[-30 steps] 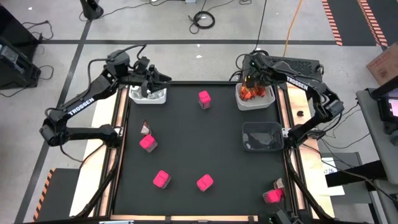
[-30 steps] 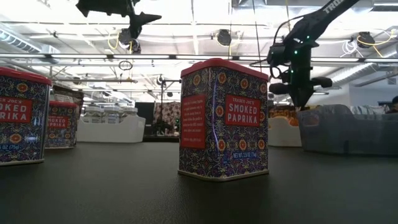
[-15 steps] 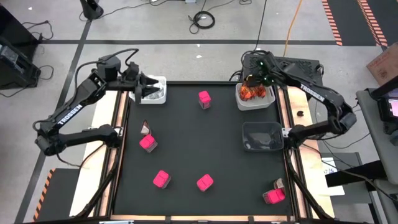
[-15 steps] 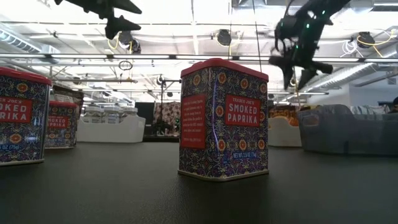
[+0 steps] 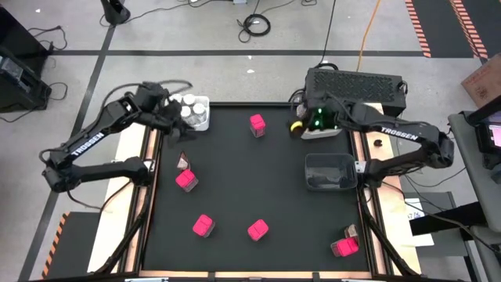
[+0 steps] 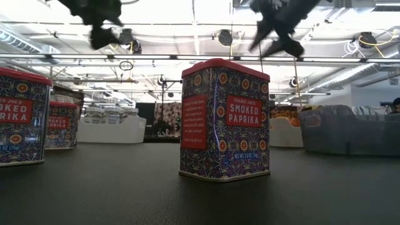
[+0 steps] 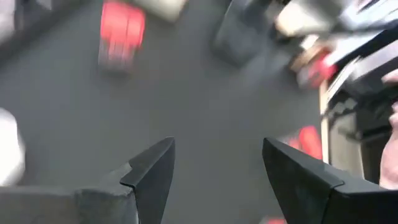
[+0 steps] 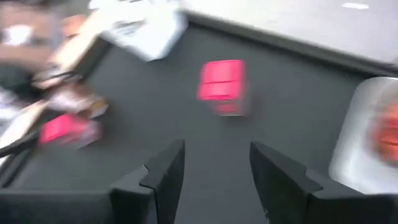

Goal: Sort spices by type
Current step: Put the orange seasoning bag into the right white bin

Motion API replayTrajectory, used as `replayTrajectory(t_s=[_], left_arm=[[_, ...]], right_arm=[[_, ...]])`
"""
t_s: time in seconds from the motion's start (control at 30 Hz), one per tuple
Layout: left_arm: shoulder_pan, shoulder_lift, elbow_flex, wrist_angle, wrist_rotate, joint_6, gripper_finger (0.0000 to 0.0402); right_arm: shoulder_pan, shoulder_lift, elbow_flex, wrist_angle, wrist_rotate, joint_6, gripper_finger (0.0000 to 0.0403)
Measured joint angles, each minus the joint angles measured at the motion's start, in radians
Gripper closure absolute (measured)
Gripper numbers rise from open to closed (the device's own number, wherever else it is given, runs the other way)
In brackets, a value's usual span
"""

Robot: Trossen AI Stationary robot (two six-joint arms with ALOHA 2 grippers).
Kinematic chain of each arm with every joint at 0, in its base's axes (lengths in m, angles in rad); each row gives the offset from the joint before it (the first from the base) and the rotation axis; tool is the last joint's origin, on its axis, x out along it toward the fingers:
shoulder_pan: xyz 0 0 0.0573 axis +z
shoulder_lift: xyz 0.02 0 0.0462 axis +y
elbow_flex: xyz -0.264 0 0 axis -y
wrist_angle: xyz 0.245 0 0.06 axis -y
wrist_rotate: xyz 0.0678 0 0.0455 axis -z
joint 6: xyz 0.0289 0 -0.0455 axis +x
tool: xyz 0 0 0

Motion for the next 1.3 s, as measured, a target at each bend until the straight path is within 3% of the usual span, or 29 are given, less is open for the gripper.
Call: replayTrajectory(t_s=[0.13, 0.27, 0.33, 0.43, 0.6, 1.0, 1.3], left_arm=[[-0.08, 0.005, 0.0, -0.221, -0.185, -0.059, 0.0155], [-0.137, 0.008, 0.0, -0.354, -0.402, -0.179, 0.0155], [-0.151, 0.016, 0.0, -0.389, -0.455, -0.273, 0.0155], [-0.156, 0.045, 0.0, -0.435, -0.461, -0.395, 0.0155], [-0.188, 0.095, -0.031, -0.407, -0.472, -0.456, 0.0155], [-0.284, 0.173, -0.033, -0.397, -0.605, -0.537, 0.0155], [-0.3, 0.212, -0.119, -0.362, -0.613, -0.541, 0.0155]], right_arm=[[0.105, 0.024, 0.0, 0.156, -0.01, -0.043, 0.0232], [0.129, 0.055, 0.0, 0.236, -0.028, -0.08, 0.0232], [0.127, 0.065, 0.0, 0.236, -0.028, -0.1, 0.0232], [0.122, 0.078, 0.0, 0.234, -0.025, -0.13, 0.0232], [0.122, 0.079, 0.0, 0.233, -0.025, -0.163, 0.0232], [0.124, 0.079, 0.0, 0.173, -0.061, -0.225, 0.0232], [0.123, 0.079, 0.0, 0.174, -0.072, -0.273, 0.0232]])
